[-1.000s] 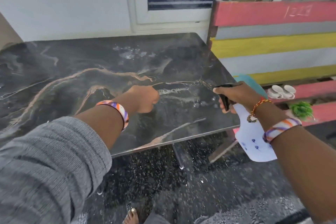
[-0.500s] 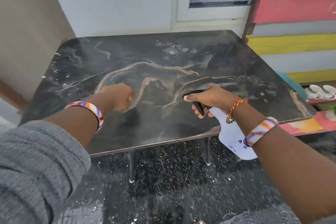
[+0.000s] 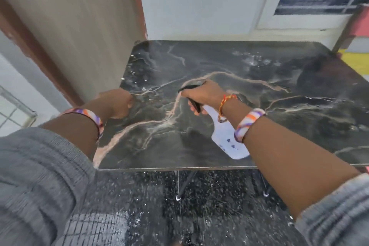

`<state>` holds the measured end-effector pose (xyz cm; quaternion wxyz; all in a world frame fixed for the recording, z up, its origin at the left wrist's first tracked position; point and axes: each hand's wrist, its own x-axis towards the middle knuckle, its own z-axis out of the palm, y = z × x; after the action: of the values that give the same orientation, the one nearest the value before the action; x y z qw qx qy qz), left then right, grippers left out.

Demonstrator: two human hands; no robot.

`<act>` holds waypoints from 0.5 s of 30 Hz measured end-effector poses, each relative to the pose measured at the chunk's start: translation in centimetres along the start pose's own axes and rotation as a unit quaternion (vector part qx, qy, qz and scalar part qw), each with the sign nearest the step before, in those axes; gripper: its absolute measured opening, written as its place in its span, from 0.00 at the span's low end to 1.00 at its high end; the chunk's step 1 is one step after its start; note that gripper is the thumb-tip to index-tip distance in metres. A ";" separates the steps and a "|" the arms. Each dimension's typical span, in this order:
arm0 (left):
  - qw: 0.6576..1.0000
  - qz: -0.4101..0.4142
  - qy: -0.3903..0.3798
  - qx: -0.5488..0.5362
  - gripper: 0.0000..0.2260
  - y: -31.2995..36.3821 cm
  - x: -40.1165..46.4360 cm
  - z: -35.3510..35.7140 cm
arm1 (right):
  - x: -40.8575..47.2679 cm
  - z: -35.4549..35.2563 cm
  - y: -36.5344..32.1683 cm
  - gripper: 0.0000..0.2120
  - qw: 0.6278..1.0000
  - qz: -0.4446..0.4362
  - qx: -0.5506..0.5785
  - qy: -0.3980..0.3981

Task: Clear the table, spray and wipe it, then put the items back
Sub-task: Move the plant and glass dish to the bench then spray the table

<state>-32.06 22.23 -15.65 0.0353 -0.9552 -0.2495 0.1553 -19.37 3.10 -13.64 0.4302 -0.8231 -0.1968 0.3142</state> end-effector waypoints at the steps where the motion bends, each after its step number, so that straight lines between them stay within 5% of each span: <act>1: 1.000 0.001 0.004 -0.003 0.15 0.0 0.3 -0.3 | 0.7 0.3 -0.8 0.12 1.000 -0.006 0.024 0.008; 8: 0.999 0.043 0.027 -0.005 0.14 1.6 3.2 -1.9 | 3.8 -1.3 -2.9 0.13 0.995 -0.026 0.005 0.093; 15: 0.993 0.109 0.049 -0.010 0.14 6.3 6.5 -5.1 | 5.8 -10.9 0.5 0.12 0.985 0.025 0.058 0.162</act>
<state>-22.14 19.91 -13.49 0.0209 -0.9834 -0.1431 0.1092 -7.65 -0.15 -11.31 0.4956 -0.8412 -0.0853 0.1986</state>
